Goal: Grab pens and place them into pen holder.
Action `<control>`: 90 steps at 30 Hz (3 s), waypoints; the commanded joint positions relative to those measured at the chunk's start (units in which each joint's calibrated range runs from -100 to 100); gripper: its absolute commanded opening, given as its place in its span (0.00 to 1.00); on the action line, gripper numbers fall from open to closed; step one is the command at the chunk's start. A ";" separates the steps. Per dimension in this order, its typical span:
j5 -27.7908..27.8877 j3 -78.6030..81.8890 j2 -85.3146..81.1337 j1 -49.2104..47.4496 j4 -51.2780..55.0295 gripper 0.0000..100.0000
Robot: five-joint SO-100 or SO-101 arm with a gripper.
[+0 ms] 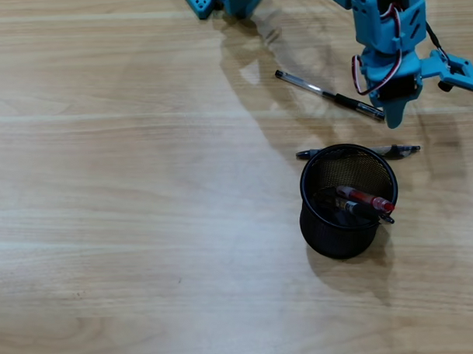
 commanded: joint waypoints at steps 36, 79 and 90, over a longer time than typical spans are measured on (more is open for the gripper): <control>-4.57 -2.70 7.76 5.06 6.61 0.05; -11.11 -7.59 -34.71 14.02 -14.71 0.02; -23.62 14.94 -34.71 14.93 -52.25 0.02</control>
